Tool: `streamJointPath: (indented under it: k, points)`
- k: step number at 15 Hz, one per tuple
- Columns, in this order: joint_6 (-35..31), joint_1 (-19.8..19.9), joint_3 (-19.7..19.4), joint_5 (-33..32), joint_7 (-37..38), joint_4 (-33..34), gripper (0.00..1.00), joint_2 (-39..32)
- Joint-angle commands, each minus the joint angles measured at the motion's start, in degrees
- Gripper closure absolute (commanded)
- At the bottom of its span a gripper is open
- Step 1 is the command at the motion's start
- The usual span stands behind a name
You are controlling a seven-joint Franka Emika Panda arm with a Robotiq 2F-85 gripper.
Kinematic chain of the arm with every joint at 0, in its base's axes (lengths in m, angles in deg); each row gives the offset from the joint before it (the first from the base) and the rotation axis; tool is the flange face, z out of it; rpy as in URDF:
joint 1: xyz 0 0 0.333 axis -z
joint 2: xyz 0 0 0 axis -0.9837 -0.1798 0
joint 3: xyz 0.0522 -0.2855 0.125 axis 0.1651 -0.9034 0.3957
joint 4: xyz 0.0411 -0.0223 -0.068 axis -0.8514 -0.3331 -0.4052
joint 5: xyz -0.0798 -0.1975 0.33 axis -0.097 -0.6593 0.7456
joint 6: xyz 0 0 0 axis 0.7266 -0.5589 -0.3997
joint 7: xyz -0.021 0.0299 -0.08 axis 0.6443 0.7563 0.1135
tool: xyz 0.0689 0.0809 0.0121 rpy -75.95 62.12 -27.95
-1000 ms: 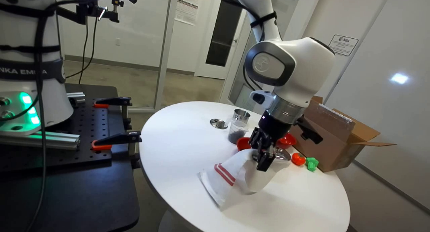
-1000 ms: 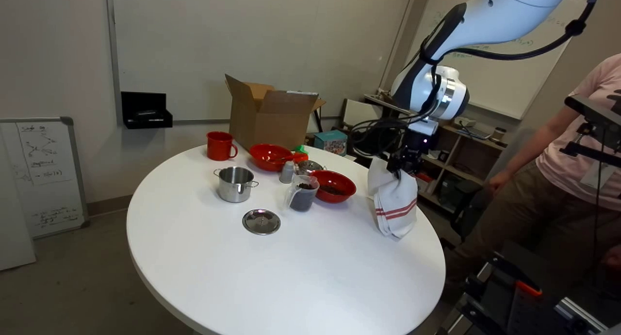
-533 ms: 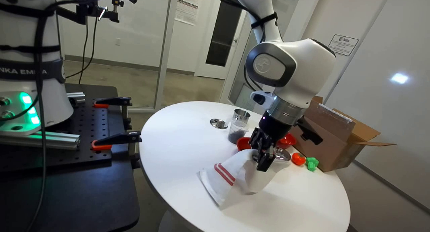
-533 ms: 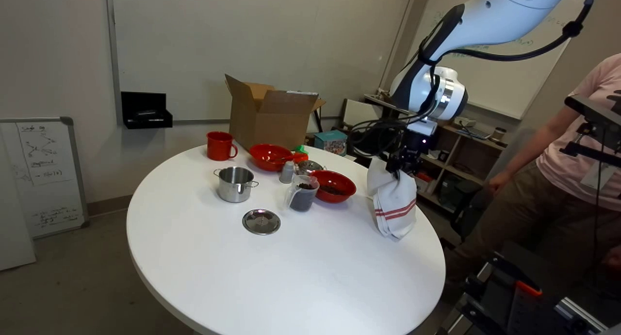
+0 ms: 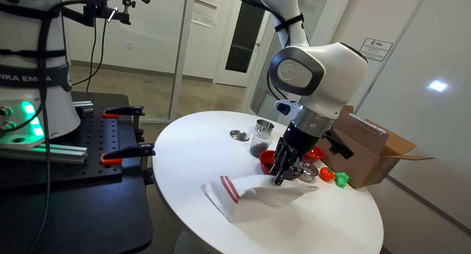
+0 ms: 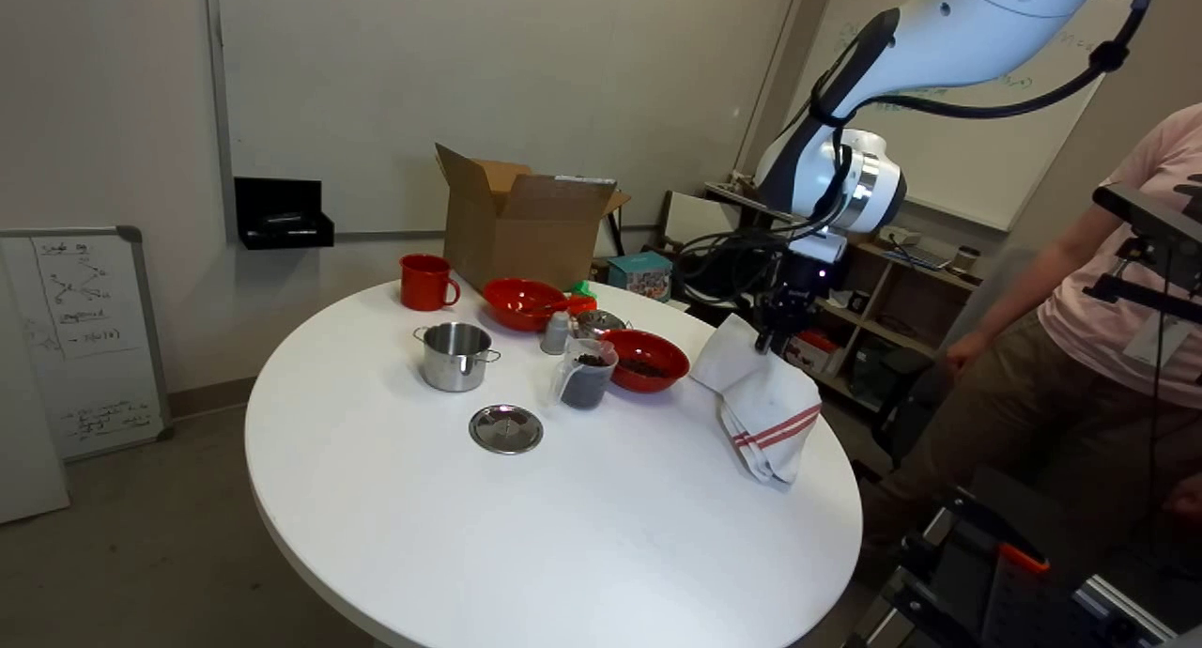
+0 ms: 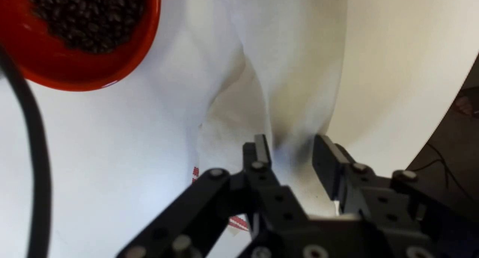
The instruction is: Pick up the white towel and move it to the right.
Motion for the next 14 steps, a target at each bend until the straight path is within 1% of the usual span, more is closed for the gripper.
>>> streamJointPath:
  k: [1,3,5,6,7,8,9,14]
  points:
    - [0.06,-0.02,-0.18,-0.24,-0.13,0.04,0.31,0.17]
    - [-0.04,-0.13,-0.27,-0.27,-0.13,-0.12,0.17,0.35]
    - [-0.1,-1.0,-1.2,-0.13,0.0,-0.4,0.04,0.38]
    - [0.02,-1.29,-1.55,-0.17,0.0,-0.47,0.0,0.5]
    - [0.18,-1.89,-2.24,-0.08,0.0,-0.61,0.0,0.52]
    - [-0.02,-0.4,-0.72,-0.03,0.0,0.0,0.06,0.01]
    - [-0.02,-0.61,-1.03,-0.03,0.0,0.0,0.01,0.01]
    - [-0.63,-1.63,-1.74,-0.46,-0.34,-0.74,0.0,0.88]
